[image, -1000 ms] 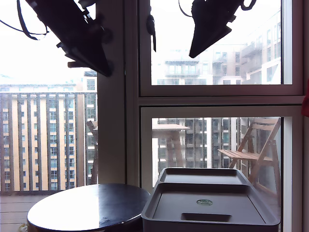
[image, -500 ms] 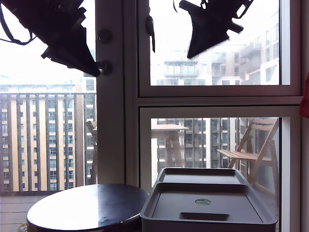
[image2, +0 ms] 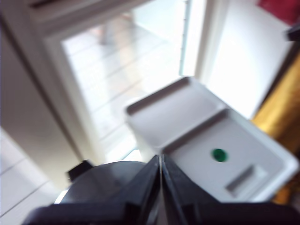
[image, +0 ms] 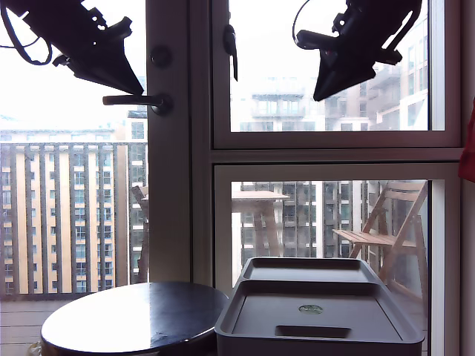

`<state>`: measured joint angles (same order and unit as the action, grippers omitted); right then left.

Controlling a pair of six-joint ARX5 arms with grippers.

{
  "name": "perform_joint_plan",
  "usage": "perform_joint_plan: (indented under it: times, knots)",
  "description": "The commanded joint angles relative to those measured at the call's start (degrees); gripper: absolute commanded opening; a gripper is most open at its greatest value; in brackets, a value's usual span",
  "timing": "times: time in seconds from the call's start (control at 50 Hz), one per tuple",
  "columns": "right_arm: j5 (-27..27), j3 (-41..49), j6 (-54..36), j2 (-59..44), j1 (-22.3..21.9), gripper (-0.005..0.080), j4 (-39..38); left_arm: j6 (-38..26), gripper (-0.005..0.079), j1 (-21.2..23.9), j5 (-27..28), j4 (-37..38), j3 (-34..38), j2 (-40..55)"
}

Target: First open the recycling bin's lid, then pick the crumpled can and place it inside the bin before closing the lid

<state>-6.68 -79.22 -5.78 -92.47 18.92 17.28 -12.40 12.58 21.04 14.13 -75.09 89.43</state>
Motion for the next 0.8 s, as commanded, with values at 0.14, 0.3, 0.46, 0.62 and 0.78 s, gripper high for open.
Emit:
perform_joint_plan:
  times: [0.14, 0.3, 0.46, 0.62, 0.78]
  knots:
    - [3.13, 2.51, -0.24, 0.61, 2.12, -0.0013, -0.09, 1.97, -0.0023, -2.29, -0.22, -6.16, 8.24, -2.01]
    - [3.58, 6.75, -0.22, 3.06, 1.88, -0.0013, -0.72, 2.91, -0.0023, -4.07, -0.15, -8.72, 13.31, -4.72]
    - [4.04, 15.69, 0.44, 10.19, 0.61, -0.0013, -4.26, 4.46, -0.0023, -4.59, -0.57, -9.86, 17.66, -8.55]
    - [4.04, 23.56, 0.42, 18.69, -1.90, -0.0013, -5.53, 4.04, -0.0023, -4.87, -1.64, -13.05, 23.37, -12.66]
    - [3.28, 30.49, 1.14, 27.15, -6.16, -0.0013, -5.68, 6.75, -0.0023, -6.49, -1.62, -16.20, 29.79, -17.40]
